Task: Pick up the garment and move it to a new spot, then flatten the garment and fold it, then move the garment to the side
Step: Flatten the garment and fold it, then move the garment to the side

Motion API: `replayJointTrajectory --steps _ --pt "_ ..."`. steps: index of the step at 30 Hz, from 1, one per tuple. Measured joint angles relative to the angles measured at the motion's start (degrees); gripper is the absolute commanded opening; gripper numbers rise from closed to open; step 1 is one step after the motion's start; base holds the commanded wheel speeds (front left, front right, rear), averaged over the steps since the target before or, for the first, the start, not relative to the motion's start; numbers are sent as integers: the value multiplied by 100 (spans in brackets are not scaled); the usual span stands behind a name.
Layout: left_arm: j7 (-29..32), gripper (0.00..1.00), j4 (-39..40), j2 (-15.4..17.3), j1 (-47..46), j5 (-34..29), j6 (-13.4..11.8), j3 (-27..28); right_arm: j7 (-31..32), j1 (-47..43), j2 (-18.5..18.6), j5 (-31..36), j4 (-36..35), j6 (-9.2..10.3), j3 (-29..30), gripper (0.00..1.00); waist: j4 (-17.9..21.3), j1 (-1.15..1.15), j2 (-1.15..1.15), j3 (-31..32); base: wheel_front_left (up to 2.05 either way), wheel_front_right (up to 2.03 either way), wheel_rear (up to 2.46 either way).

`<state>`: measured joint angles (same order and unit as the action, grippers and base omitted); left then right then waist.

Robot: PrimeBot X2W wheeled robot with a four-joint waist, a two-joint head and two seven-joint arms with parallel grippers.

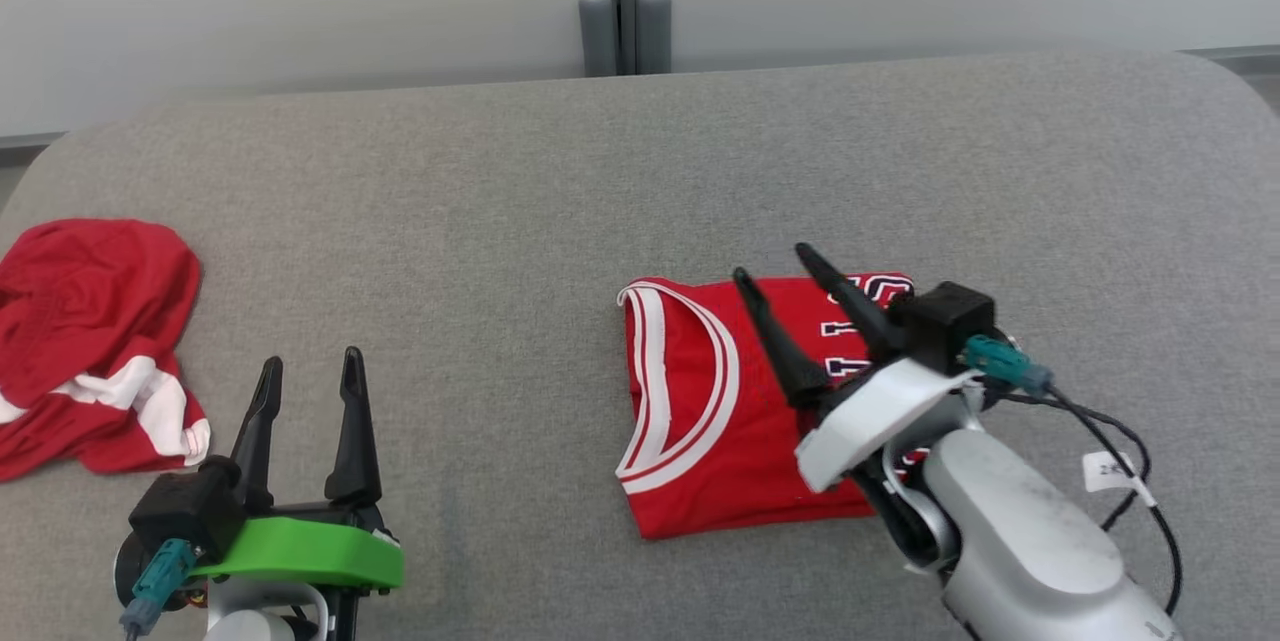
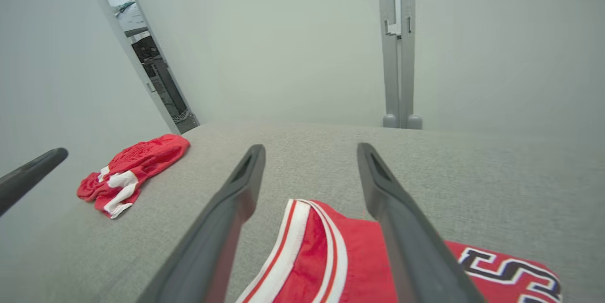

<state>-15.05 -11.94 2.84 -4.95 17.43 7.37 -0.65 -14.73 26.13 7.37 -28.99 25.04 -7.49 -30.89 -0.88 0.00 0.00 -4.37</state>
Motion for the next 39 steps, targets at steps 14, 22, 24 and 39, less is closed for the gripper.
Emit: replayJointTrajectory --steps 14,22,24,39 --pt "-8 100 -31 0 197 43 -41 38 805 -976 292 944 -690 0 2247 100 387 0 0 409 0 0 0" --pt "-8 100 -185 0 268 66 -76 64 894 -1171 353 962 -649 0 2371 100 434 0 0 526 0 0 0" --pt "-8 100 -198 0 289 70 -86 56 910 -1201 366 961 -628 0 2372 100 427 0 0 549 0 0 0" --pt "-8 100 -193 0 361 113 -119 55 929 -1314 304 965 -673 0 2532 100 404 0 0 566 0 0 0"
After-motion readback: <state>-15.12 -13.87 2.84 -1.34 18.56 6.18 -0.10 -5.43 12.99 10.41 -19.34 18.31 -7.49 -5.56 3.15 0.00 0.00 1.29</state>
